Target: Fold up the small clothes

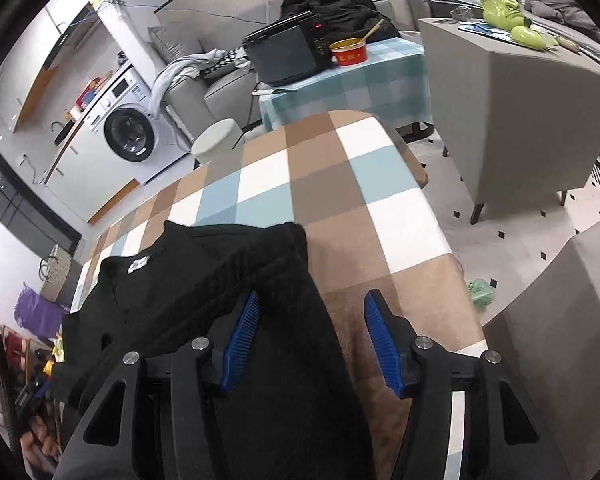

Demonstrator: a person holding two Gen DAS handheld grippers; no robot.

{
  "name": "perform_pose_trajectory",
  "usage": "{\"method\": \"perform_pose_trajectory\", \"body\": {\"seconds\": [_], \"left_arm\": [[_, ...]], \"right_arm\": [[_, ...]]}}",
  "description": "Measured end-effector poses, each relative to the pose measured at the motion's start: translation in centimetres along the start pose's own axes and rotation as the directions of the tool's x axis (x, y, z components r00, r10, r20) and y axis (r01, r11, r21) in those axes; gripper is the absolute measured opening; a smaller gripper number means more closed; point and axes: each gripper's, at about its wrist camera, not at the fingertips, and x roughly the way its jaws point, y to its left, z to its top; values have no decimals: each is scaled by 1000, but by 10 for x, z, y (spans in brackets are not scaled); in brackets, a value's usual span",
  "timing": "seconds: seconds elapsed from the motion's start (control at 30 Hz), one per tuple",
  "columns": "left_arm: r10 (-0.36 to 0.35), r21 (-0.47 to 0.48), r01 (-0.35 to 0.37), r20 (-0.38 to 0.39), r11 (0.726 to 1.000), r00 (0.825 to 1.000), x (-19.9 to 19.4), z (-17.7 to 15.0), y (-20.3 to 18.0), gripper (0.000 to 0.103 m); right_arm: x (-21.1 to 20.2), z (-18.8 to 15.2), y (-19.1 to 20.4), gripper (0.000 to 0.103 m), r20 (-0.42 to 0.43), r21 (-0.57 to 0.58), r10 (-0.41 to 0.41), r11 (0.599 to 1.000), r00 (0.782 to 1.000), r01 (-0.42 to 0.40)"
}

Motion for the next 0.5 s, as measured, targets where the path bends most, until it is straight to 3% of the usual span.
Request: {"method": "perform_pose_trajectory", "body": {"seconds": [0.23,0.37,0.5], "left_arm": [[93,192,-85,-34,978,995,14,-21,-14,64],[44,281,-24,-65,959,997,15,-32,-27,64],[18,335,-5,-36,942,999,18,-24,-48,64]], "right_arm": [[-7,-13,3,56,-17,-45,-11,999,1000,11],[-13,-21,3,57,-23,-57,-17,998,1000,16],[-15,-25,6,57,-24,-68,-13,998,1000,12]]}}
